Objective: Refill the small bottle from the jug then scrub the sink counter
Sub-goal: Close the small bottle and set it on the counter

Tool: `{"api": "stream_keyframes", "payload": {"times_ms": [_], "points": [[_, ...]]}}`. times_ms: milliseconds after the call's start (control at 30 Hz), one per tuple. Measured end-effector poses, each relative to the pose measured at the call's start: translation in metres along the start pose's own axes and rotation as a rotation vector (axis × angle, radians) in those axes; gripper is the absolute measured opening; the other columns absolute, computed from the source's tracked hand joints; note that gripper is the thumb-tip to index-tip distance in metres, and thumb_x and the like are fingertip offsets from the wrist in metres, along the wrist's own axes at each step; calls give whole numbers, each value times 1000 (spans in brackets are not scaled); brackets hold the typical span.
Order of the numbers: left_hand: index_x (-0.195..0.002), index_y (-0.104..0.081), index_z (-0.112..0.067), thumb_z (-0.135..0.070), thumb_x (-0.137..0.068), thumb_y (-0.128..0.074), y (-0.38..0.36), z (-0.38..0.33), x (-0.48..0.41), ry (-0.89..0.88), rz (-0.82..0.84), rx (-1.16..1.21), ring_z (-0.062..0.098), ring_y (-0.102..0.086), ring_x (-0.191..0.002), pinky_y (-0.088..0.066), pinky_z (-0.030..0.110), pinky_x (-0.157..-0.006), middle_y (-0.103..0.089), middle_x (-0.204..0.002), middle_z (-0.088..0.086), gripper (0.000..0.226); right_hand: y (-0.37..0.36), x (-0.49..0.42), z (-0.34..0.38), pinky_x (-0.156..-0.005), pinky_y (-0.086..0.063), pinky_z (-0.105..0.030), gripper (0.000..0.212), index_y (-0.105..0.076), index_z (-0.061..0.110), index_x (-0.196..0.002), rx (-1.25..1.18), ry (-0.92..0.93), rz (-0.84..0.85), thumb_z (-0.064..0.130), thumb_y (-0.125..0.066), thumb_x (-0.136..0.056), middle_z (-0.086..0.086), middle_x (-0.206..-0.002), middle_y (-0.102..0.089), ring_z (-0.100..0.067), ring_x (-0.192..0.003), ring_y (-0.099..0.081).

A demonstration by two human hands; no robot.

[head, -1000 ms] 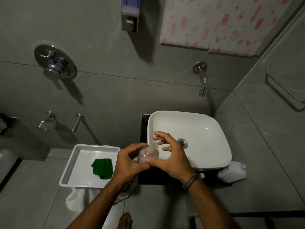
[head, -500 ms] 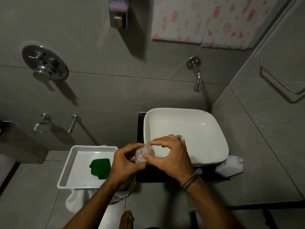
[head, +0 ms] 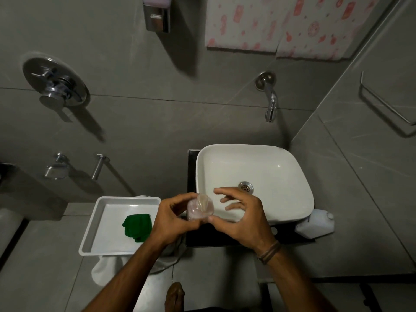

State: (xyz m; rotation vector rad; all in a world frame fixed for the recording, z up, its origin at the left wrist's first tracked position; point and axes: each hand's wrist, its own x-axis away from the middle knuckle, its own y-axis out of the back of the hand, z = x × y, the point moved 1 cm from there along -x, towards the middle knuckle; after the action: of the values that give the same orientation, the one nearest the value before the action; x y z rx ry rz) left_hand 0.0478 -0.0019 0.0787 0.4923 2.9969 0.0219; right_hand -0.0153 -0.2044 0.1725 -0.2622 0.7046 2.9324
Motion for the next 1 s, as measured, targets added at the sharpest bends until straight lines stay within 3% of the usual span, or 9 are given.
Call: {"api": "stream_keyframes", "payload": {"times_ms": [233, 367, 533, 733, 833, 1000], "points": [[-118, -78, -32, -25, -60, -101, -2, 32, 12, 43, 23, -110, 25, -73, -112, -61, 37, -96, -80, -116, -7, 62, -51, 42, -70, -73, -64, -26, 75, -56, 60, -121, -74, -426, 75, 19, -90, -68, 29, -118, -67, -9, -89, -74], [-122, -78, -26, -23, -58, -104, -4, 63, 20, 139, 44, -106, 21, -76, -110, -63, 35, -96, -81, -116, -4, 69, -83, 47, -97, -88, -61, -25, 66, -64, 47, -122, -140, -477, 11, 1, -81, -78, 21, -118, -72, -5, -106, -71], [-123, -77, -24, -16, -60, -102, -2, 104, 26, 257, 42, -110, 22, -77, -113, -61, 48, -102, -81, -119, 0, 69, -110, 50, -126, -97, -59, -29, 59, -66, 22, -131, -159, -584, -21, -8, -76, -81, 4, -125, -71, -12, -115, -68], [-121, -77, -31, -23, -58, -103, -5, 135, 23, 305, 59, -99, 22, -77, -113, -60, 48, -103, -81, -118, -2, 69, -122, 52, -142, -81, -52, -5, 57, -63, 13, -135, -122, -654, -36, -12, -72, -84, -3, -128, -69, -13, -116, -65], [-120, -77, -36, -28, -56, -103, -8, 140, 20, 308, 62, -96, 21, -77, -112, -61, 44, -101, -81, -118, -3, 69, -124, 50, -146, -80, -52, -3, 58, -63, 11, -135, -122, -683, -45, -13, -71, -84, -4, -128, -68, -13, -115, -64], [-125, -77, -19, -20, -56, -103, -8, 151, 16, 332, 55, -106, 27, -76, -114, -60, 52, -102, -81, -119, 0, 73, -125, 45, -152, -77, -52, -3, 58, -63, 9, -136, -120, -702, -52, -15, -71, -84, -5, -127, -69, -9, -108, -65]]}}
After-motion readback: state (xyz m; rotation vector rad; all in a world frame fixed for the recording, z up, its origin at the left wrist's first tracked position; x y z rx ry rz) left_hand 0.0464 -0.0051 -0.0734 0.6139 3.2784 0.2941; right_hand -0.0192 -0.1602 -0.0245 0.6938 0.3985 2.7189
